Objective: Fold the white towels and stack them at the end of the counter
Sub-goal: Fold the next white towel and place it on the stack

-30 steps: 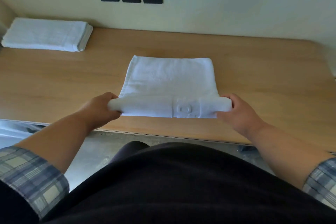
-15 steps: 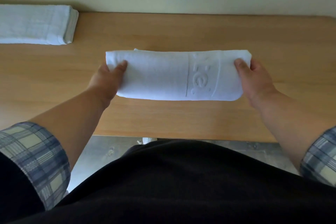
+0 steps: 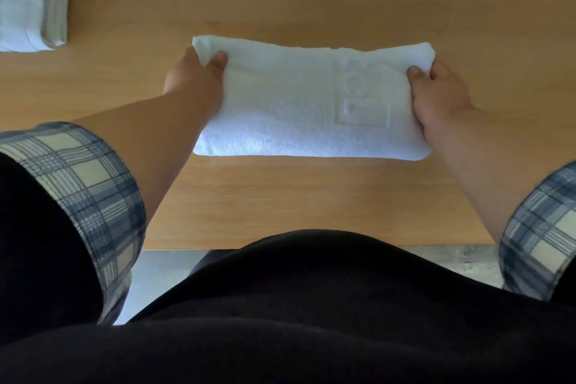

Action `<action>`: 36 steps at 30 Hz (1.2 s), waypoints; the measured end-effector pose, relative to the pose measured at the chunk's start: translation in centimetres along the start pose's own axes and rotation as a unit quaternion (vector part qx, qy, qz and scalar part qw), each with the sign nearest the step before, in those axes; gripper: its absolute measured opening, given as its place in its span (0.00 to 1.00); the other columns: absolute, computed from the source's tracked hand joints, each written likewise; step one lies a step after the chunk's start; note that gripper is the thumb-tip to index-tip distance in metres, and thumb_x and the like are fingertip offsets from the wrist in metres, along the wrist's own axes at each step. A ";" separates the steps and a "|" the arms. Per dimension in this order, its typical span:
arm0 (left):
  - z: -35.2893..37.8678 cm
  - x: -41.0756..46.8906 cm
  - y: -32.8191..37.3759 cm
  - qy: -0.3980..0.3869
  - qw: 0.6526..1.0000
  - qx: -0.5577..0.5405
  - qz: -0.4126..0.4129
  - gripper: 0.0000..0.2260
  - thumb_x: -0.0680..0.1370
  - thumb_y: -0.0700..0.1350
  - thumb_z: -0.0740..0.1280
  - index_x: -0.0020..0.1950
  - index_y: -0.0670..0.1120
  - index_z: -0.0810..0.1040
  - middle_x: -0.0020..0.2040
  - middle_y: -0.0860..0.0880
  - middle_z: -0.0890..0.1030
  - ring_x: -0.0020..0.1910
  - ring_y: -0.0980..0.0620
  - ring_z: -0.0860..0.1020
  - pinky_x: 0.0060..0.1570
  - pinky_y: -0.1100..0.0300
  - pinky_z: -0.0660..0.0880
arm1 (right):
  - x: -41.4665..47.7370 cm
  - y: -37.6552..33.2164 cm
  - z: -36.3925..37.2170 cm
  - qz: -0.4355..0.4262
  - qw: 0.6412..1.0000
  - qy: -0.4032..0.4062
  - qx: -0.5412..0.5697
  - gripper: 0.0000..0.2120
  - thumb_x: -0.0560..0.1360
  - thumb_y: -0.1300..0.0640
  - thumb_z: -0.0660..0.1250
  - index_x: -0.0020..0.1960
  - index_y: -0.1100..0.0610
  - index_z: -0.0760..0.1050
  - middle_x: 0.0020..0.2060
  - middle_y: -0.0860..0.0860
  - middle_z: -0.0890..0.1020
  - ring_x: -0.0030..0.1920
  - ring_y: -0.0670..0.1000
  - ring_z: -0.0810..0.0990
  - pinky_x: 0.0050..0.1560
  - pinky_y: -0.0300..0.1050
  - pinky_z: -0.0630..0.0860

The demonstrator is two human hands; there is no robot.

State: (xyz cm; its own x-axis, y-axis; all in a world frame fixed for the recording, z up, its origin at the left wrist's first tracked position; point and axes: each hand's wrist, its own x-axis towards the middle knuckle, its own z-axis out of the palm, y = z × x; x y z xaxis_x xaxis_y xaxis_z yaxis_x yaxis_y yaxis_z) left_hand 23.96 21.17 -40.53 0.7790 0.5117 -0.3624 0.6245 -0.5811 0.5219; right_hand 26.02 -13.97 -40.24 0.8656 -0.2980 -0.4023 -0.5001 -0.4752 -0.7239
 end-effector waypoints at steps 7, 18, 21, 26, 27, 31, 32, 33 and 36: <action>0.8 -1.2 0.5 0.029 0.998 -0.019 -0.049 0.23 0.81 0.58 0.60 0.74 0.53 0.61 0.50 0.49 0.74 0.41 0.47 0.73 0.35 0.53 0.68 | 0.6 0.1 1.2 -0.012 0.998 0.045 -0.050 0.17 0.81 0.44 0.59 0.66 0.46 0.76 0.58 0.45 0.81 0.59 0.52 0.78 0.60 0.43 0.70; 6.4 -5.9 5.7 -0.095 0.846 0.340 0.399 0.29 0.78 0.68 0.42 0.78 0.63 0.41 0.81 0.48 0.41 0.79 0.43 0.38 0.72 0.33 0.39 | 1.1 -0.2 1.2 0.023 0.993 0.073 -0.086 0.22 0.79 0.39 0.60 0.67 0.50 0.71 0.56 0.49 0.78 0.59 0.56 0.77 0.54 0.46 0.67; 7.3 -5.4 5.4 -0.080 0.838 0.362 0.401 0.32 0.75 0.72 0.37 0.76 0.65 0.33 0.80 0.48 0.36 0.78 0.39 0.35 0.69 0.27 0.38 | -0.8 -0.5 1.1 -0.080 0.981 0.149 -0.095 0.28 0.79 0.46 0.63 0.75 0.55 0.64 0.69 0.54 0.72 0.69 0.55 0.71 0.69 0.49 0.66; 7.5 -5.5 5.5 -0.078 0.846 0.361 0.384 0.36 0.73 0.74 0.36 0.75 0.60 0.29 0.79 0.48 0.33 0.77 0.41 0.33 0.70 0.29 0.39 | -3.8 -1.6 4.2 -0.363 0.879 -0.013 -0.307 0.26 0.81 0.46 0.58 0.77 0.52 0.65 0.78 0.54 0.62 0.79 0.54 0.54 0.78 0.56 0.43; 7.4 -5.6 5.4 -0.078 0.851 0.359 0.374 0.38 0.72 0.75 0.36 0.75 0.58 0.28 0.79 0.49 0.33 0.77 0.42 0.32 0.70 0.30 0.38 | -3.2 -1.6 4.6 -0.344 0.865 -0.051 -0.360 0.29 0.80 0.40 0.54 0.79 0.49 0.59 0.79 0.52 0.59 0.80 0.53 0.50 0.78 0.57 0.40; 6.2 -4.8 4.3 -0.077 0.883 0.352 0.301 0.45 0.67 0.81 0.38 0.75 0.58 0.27 0.79 0.49 0.32 0.77 0.44 0.32 0.72 0.34 0.34 | -0.1 -1.7 3.9 -0.259 0.850 -0.068 -0.454 0.47 0.69 0.20 0.42 0.80 0.45 0.47 0.81 0.52 0.51 0.80 0.55 0.42 0.77 0.61 0.38; 5.6 -4.2 3.8 -0.078 0.888 0.348 0.290 0.45 0.66 0.81 0.38 0.75 0.59 0.27 0.79 0.49 0.33 0.77 0.44 0.33 0.72 0.34 0.35 | 0.3 -1.6 3.9 -0.261 0.848 -0.065 -0.458 0.48 0.68 0.19 0.40 0.80 0.45 0.47 0.81 0.53 0.52 0.80 0.56 0.43 0.77 0.61 0.38; 5.0 -3.6 3.4 -0.081 0.893 0.342 0.281 0.45 0.66 0.81 0.37 0.75 0.60 0.28 0.80 0.49 0.34 0.78 0.44 0.33 0.72 0.34 0.36 | 0.4 -1.5 3.9 -0.264 0.846 -0.062 -0.459 0.49 0.68 0.18 0.39 0.80 0.45 0.47 0.81 0.54 0.52 0.80 0.57 0.43 0.77 0.62 0.39; 4.2 -2.1 2.8 -0.085 0.899 0.339 0.262 0.43 0.67 0.80 0.37 0.76 0.61 0.30 0.80 0.48 0.37 0.78 0.43 0.35 0.72 0.33 0.38 | 0.3 -0.8 4.5 -0.284 0.836 -0.043 -0.467 0.46 0.70 0.19 0.38 0.80 0.45 0.43 0.81 0.56 0.50 0.80 0.61 0.42 0.76 0.65 0.38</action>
State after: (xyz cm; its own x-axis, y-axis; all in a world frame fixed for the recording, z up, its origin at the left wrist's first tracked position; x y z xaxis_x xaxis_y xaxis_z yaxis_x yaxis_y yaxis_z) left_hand 24.28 15.80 -41.49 0.9377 -0.0155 -0.3471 0.0149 -0.9963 0.0850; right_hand 26.79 -9.97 -42.30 0.9488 0.2360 -0.2099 0.2252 -0.9715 -0.0741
